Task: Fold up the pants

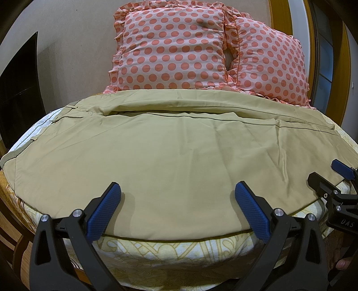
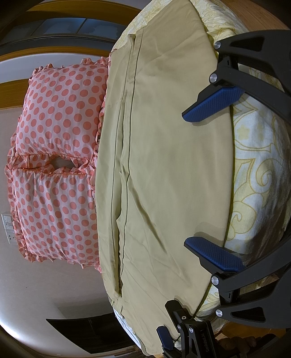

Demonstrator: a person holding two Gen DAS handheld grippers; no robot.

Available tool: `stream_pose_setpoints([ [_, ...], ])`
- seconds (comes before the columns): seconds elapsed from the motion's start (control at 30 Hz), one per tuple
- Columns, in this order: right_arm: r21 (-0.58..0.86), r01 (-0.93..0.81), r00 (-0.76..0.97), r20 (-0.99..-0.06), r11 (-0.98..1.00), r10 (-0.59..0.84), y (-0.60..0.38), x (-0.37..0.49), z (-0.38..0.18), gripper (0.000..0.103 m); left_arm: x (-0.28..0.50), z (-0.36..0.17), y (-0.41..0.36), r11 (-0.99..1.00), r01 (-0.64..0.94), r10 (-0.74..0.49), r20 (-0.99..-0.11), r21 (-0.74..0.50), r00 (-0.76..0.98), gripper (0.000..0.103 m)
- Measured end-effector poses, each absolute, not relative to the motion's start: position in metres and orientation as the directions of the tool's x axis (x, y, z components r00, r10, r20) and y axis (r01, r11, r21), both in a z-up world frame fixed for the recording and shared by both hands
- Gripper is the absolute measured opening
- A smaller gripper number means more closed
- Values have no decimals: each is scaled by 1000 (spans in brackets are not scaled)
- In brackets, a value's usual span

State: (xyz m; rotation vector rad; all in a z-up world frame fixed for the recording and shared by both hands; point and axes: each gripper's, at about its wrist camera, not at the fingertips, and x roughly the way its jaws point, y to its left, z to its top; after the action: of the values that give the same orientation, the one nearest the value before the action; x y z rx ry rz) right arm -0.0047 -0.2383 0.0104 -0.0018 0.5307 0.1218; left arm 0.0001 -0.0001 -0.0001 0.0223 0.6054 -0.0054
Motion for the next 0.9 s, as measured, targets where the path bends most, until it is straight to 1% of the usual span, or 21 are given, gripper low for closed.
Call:
stream_pose_setpoints([
  [0.9, 25, -132, 858, -498, 991, 127, -238, -3, 4, 102, 1, 0, 0, 1000, 19, -3, -577, 22, 816, 101],
])
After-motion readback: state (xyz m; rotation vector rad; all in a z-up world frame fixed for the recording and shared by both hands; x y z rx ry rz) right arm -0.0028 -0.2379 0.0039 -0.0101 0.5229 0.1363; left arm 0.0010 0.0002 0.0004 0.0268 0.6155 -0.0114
